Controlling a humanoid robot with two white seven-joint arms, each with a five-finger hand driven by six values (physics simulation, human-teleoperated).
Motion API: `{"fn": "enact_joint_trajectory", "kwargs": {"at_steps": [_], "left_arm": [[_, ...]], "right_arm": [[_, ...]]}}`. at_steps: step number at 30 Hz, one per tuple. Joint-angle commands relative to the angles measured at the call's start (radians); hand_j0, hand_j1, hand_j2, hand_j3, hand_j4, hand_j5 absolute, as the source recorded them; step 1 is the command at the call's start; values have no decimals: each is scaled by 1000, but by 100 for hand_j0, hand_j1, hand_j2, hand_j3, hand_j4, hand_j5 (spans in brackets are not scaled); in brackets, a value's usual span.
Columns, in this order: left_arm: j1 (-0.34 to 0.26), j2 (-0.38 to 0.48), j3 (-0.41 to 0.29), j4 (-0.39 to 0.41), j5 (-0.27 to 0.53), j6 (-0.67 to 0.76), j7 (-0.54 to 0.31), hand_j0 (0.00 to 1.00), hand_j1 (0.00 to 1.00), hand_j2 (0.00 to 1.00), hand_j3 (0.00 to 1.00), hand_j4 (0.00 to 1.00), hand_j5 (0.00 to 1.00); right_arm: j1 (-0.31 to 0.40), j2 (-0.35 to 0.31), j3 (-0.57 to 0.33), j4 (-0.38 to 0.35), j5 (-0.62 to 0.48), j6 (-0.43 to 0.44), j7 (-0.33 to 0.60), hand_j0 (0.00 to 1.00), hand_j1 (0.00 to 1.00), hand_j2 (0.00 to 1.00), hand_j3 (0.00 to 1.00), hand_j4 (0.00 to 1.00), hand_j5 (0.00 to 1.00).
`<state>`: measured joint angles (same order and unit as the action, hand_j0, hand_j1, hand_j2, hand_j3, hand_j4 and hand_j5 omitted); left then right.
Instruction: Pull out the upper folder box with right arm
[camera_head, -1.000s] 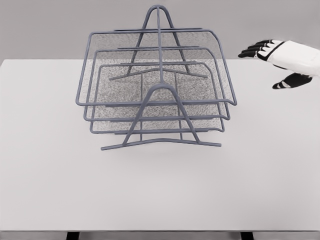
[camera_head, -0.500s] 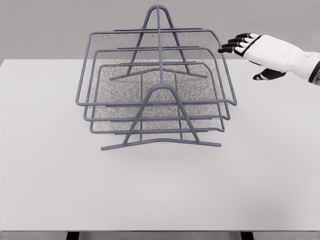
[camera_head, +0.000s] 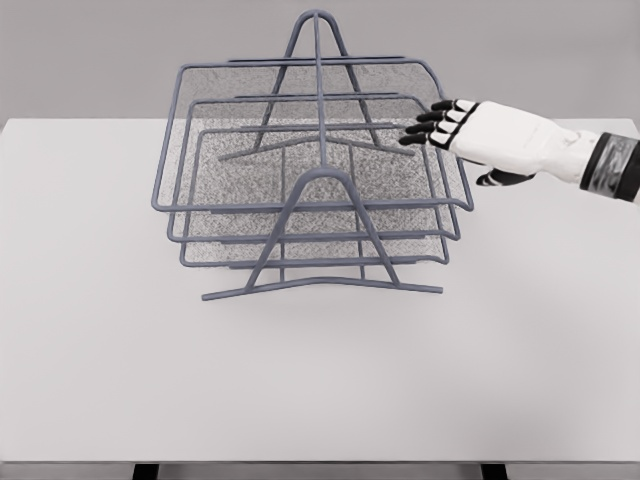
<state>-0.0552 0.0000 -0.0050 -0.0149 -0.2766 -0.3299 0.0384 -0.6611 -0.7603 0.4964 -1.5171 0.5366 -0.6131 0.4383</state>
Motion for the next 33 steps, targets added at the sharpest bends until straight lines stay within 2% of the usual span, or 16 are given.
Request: {"fn": "enact_joint_trajectory", "kwargs": {"at_steps": [1,9,14,23,33], "left_arm": [[0,0,0,0,0,0,0,100,100,100,100,100,100],[0,0,0,0,0,0,0,100,100,100,100,100,100],[0,0,0,0,0,0,0,100,100,100,100,100,100],[2,0,0,0,0,0,0,100,100,100,100,100,100],[0,0,0,0,0,0,0,100,100,100,100,100,100]], "right_arm": [[0,-30,8,2,-4,2,0,100,100,100,100,100,100],[0,-71,11,0,-4,2,0,100,100,100,100,100,100],[-2,-71,47,-5,2,2,3,100,100,100,100,100,100],[-17,-71,44,-17,20,2,2,100,100,100,100,100,100],[-15,-148,44,-18,20,2,2,100,100,100,100,100,100]]}}
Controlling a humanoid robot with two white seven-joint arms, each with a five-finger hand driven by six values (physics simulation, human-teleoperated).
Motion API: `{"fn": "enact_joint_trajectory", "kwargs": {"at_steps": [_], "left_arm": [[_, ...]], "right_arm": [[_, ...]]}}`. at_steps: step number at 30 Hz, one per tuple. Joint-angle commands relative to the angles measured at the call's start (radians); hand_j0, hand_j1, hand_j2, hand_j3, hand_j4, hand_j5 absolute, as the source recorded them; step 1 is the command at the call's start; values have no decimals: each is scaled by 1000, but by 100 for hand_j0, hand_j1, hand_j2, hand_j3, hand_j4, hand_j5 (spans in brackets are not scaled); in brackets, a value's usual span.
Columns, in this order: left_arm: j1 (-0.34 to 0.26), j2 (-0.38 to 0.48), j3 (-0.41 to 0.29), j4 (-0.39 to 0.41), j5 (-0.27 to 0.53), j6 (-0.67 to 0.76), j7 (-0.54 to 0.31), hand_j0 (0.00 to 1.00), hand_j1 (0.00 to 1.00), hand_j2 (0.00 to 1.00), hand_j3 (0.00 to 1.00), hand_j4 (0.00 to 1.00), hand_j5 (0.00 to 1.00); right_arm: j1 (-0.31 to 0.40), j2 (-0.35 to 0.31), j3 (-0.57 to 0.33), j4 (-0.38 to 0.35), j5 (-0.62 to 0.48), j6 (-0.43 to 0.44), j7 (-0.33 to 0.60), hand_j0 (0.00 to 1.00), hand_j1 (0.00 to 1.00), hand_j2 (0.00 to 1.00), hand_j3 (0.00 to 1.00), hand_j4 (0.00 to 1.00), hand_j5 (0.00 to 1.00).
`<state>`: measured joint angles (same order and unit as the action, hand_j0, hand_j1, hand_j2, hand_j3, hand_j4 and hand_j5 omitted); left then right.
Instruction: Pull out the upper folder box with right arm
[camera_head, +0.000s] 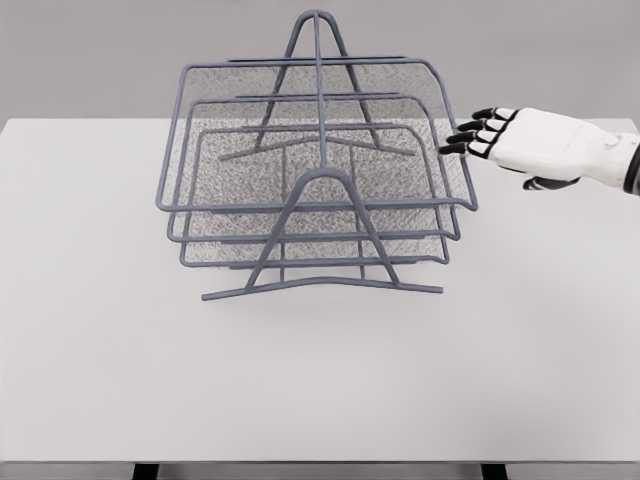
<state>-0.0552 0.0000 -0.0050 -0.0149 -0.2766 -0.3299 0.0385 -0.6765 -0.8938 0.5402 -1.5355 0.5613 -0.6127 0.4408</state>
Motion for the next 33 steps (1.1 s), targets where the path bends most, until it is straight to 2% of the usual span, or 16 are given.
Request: {"fn": "enact_joint_trajectory", "kwargs": {"at_steps": [1,11,13,27,28,31,33], "left_arm": [[0,0,0,0,0,0,0,100,100,100,100,100,100],[0,0,0,0,0,0,0,100,100,100,100,100,100],[0,0,0,0,0,0,0,100,100,100,100,100,100],[0,0,0,0,0,0,0,100,100,100,100,100,100],[0,0,0,0,0,0,0,100,100,100,100,100,100],[0,0,0,0,0,0,0,100,100,100,100,100,100],[0,0,0,0,0,0,0,100,100,100,100,100,100]], "right_arm": [[2,-20,0,-11,-4,2,0,100,100,100,100,100,100],[14,-82,0,-17,-8,2,0,100,100,100,100,100,100],[12,-103,-3,-40,-9,2,-2,100,100,100,100,100,100],[8,-166,-13,-41,-21,2,-5,100,100,100,100,100,100],[9,-165,-49,-43,-23,2,-7,100,100,100,100,100,100],[9,-166,-71,-45,-46,2,-7,100,100,100,100,100,100],[6,-143,-78,-63,-46,2,-7,100,100,100,100,100,100]]}}
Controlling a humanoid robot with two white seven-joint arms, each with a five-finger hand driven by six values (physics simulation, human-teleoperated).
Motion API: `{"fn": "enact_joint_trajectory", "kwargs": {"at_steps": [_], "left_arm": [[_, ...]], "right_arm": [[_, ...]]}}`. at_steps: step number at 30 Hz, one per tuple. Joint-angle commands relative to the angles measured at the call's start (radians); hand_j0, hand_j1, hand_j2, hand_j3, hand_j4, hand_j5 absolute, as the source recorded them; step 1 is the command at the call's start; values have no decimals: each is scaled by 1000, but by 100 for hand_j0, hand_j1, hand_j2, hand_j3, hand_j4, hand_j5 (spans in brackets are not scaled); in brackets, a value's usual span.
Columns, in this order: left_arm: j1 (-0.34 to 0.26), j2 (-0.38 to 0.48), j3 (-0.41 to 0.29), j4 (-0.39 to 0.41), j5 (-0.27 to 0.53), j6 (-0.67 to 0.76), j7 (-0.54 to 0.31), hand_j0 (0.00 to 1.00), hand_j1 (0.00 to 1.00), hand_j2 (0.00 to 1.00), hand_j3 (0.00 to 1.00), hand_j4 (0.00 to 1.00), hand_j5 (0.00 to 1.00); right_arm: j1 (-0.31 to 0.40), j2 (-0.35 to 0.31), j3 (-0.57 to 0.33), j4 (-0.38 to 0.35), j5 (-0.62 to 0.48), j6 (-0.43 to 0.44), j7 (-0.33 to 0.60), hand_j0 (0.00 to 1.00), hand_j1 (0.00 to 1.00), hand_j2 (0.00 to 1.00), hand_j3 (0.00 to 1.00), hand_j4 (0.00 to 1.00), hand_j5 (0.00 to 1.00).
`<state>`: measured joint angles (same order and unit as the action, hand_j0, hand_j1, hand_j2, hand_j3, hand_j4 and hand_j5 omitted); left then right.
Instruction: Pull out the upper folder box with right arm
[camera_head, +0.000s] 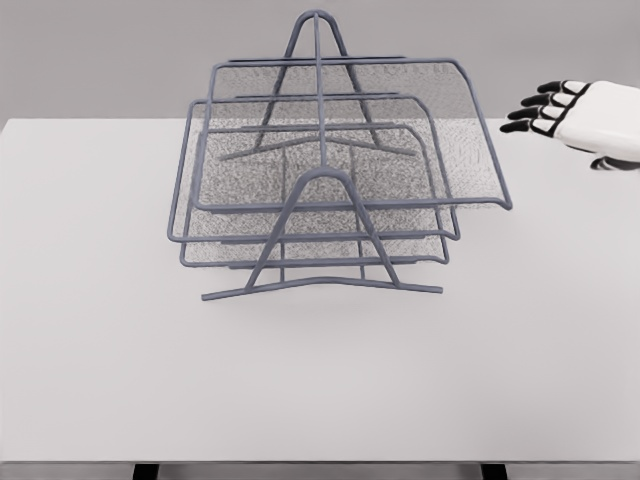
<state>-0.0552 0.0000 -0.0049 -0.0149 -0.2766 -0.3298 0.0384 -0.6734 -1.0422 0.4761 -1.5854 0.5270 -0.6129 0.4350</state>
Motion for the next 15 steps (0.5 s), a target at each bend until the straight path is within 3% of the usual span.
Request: {"fn": "enact_joint_trajectory", "kwargs": {"at_steps": [1,3,10,15], "left_arm": [[0,0,0,0,0,0,0,100,100,100,100,100,100],[0,0,0,0,0,0,0,100,100,100,100,100,100],[0,0,0,0,0,0,0,100,100,100,100,100,100],[0,0,0,0,0,0,0,100,100,100,100,100,100]], "right_arm": [[0,70,-13,-8,-7,2,-1,100,100,100,100,100,100],[-6,100,-13,-10,-8,2,-1,100,100,100,100,100,100],[-20,103,-24,-12,-16,2,-1,100,100,100,100,100,100],[-9,119,-28,10,-99,2,5,100,100,100,100,100,100]]}}
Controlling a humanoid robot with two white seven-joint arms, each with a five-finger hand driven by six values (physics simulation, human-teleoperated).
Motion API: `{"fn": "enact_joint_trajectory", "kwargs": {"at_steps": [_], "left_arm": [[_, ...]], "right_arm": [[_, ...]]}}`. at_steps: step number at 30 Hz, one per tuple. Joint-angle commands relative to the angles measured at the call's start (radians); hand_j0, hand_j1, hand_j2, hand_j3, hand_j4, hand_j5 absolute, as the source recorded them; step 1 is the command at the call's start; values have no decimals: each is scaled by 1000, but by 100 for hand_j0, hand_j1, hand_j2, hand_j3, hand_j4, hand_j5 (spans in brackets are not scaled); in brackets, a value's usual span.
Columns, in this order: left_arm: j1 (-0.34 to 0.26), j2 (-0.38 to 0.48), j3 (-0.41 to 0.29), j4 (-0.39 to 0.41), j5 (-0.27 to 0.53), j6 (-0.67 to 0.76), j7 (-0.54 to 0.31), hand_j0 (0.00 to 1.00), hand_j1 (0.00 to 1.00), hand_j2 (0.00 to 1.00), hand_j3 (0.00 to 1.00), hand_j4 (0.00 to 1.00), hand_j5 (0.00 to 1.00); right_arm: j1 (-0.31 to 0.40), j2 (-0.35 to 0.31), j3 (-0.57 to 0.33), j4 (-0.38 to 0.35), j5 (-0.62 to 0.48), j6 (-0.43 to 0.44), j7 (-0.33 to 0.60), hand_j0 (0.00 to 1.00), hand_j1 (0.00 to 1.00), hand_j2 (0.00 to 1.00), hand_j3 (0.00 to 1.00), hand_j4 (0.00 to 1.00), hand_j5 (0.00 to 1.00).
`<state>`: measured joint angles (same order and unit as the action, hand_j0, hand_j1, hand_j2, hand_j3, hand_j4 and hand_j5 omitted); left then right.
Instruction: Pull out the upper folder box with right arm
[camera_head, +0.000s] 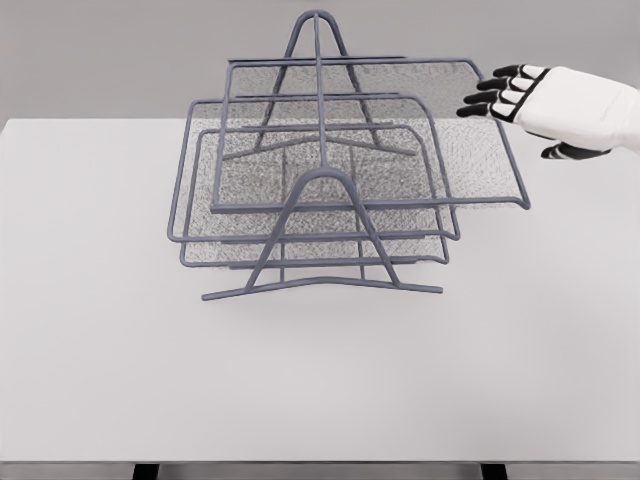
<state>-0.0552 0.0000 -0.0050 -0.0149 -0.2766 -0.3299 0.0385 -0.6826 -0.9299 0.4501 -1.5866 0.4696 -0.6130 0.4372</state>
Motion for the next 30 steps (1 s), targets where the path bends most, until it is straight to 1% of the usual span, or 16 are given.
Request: {"fn": "enact_joint_trajectory", "kwargs": {"at_steps": [1,3,5,7,9,11,12,13,14,15,16,20,30], "left_arm": [[0,0,0,0,0,0,0,100,100,100,100,100,100],[0,0,0,0,0,0,0,100,100,100,100,100,100],[0,0,0,0,0,0,0,100,100,100,100,100,100],[0,0,0,0,0,0,0,100,100,100,100,100,100],[0,0,0,0,0,0,0,100,100,100,100,100,100],[0,0,0,0,0,0,0,100,100,100,100,100,100],[0,0,0,-2,0,0,0,100,100,100,100,100,100],[0,0,0,0,0,0,0,100,100,100,100,100,100],[0,0,0,0,0,0,0,100,100,100,100,100,100],[0,0,0,0,0,0,0,100,100,100,100,100,100],[0,0,0,0,0,0,0,100,100,100,100,100,100],[0,0,0,0,0,0,0,100,100,100,100,100,100],[0,0,0,0,0,0,0,100,100,100,100,100,100]], "right_arm": [[0,6,-2,11,-43,2,2,100,100,100,100,100,100],[3,6,-2,20,-78,2,2,100,100,100,100,100,100],[6,-1,-8,57,-114,2,2,100,100,100,100,100,100],[46,2,-47,77,-115,2,2,100,100,100,100,100,100],[52,2,-70,89,-117,2,2,100,100,100,100,100,100],[55,-7,-73,108,-138,2,3,100,100,100,100,100,100],[60,-9,-103,109,-138,2,5,100,100,100,100,100,100],[60,-21,-105,111,-140,2,5,100,100,100,100,100,100],[61,-21,-103,111,-152,2,5,100,100,100,100,100,100],[80,-21,-105,109,-170,2,5,100,100,100,100,100,100],[83,-24,-105,111,-203,2,5,100,100,100,100,100,100],[98,-24,-105,111,-255,2,6,100,100,100,100,100,100],[100,-24,-103,115,-253,2,8,100,100,100,100,100,100]]}}
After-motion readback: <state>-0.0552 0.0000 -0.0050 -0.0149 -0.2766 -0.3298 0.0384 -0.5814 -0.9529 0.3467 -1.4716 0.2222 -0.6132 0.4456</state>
